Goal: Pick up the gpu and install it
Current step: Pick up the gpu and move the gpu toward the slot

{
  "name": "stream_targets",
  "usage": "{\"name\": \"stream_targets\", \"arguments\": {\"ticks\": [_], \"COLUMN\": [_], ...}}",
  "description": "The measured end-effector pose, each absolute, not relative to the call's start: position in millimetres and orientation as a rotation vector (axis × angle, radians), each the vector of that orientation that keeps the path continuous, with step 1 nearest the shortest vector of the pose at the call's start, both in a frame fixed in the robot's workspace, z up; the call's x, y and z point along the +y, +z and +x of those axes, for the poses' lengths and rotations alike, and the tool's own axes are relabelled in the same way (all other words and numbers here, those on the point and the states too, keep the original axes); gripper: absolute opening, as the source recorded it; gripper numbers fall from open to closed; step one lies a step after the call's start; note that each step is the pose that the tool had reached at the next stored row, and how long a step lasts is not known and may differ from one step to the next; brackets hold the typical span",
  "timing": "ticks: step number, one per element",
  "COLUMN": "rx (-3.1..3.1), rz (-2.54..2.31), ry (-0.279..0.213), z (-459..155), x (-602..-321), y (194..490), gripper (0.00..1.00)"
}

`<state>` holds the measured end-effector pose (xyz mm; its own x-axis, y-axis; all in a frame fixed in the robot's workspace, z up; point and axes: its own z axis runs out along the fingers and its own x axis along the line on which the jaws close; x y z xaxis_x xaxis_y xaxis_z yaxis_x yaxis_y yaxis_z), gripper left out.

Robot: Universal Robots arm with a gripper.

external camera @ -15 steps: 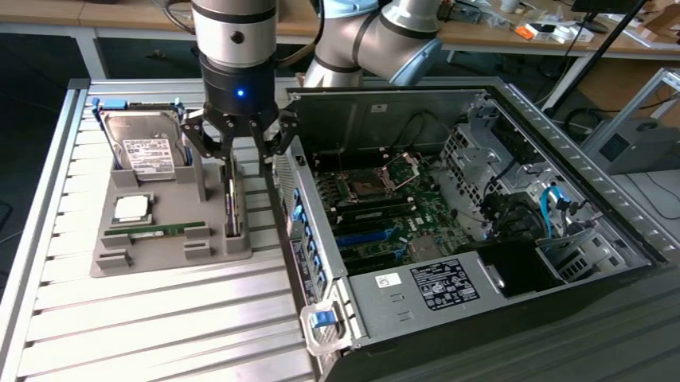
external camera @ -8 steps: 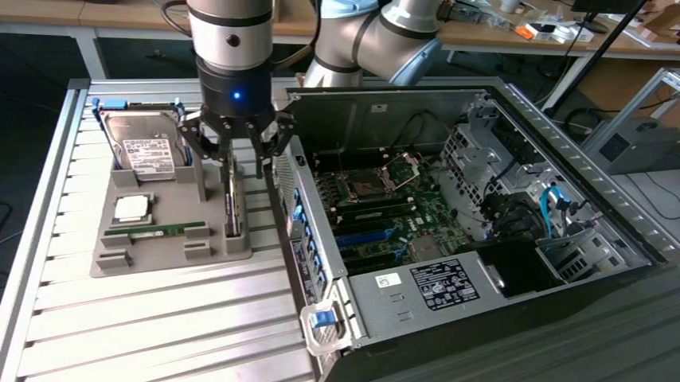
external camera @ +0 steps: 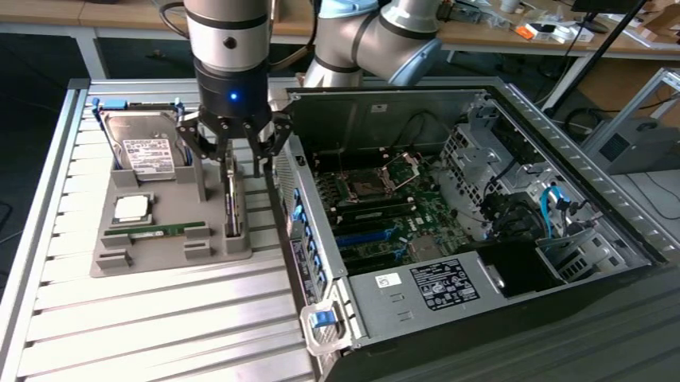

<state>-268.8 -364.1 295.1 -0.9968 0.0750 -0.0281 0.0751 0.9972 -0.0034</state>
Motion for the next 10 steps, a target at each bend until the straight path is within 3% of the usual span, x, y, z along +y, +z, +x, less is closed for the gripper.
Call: {"name": "stream_targets", "arguments": {"ticks": [10], "rx": [3.111], "rz": [0.117], "ry": [-0.007], "z": [-275.2], "x": [-355.4], "y": [287.9], "gripper": [0.48]}}
